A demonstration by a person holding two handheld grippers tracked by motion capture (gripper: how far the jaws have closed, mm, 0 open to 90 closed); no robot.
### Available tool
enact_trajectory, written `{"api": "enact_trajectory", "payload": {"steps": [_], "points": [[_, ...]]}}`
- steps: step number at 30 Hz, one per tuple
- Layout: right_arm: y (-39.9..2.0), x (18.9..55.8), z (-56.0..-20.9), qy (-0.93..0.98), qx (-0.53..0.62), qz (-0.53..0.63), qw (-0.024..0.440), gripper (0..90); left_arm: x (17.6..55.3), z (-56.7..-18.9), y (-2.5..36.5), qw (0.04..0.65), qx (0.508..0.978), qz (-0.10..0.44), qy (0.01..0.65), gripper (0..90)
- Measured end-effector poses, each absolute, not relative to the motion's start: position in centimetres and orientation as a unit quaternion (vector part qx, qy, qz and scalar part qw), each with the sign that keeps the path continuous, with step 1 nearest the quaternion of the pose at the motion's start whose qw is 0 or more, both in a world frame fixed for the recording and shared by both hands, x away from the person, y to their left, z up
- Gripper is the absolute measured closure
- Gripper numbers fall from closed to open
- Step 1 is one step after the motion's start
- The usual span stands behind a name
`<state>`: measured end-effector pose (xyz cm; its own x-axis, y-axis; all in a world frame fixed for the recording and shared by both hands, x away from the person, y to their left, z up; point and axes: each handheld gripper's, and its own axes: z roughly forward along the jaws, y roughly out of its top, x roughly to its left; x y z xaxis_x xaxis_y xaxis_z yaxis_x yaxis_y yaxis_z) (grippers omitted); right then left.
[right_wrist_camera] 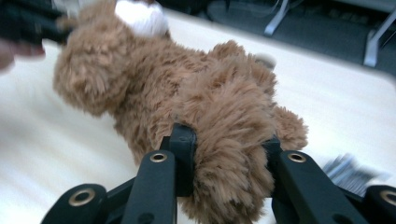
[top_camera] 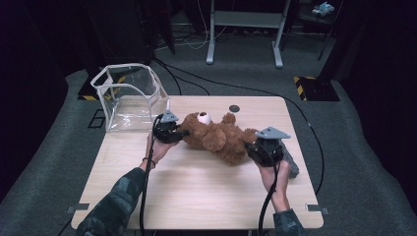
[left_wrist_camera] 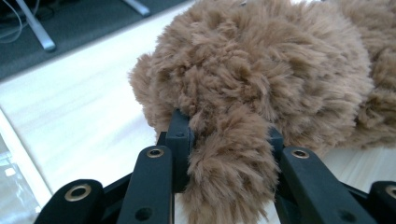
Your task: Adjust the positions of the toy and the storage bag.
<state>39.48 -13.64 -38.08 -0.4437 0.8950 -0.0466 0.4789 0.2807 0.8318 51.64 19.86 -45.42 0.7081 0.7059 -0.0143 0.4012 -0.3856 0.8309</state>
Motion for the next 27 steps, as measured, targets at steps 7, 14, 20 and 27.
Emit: {"api": "enact_trajectory", "payload": {"steps": [7,14,20,27], "points": [[-13.6,39.8,-41.4,0.757,0.469,0.395,0.226,66.8,51.8,-47.4,20.5,0.434,0.806,0.153,0.372,52.8],[-13.7,39.9,-41.5,0.759,0.470,0.391,0.221,65.6,50.1,-45.5,21.7,0.459,0.780,0.143,0.401,28.0],[-13.6,39.9,-41.5,0.759,0.474,0.389,0.219,65.2,47.0,-43.4,19.7,0.466,0.792,0.164,0.360,20.7],[-13.7,40.1,-41.7,0.759,0.481,0.383,0.213,64.9,43.9,-42.7,13.9,0.473,0.815,0.156,0.297,17.5]]}}
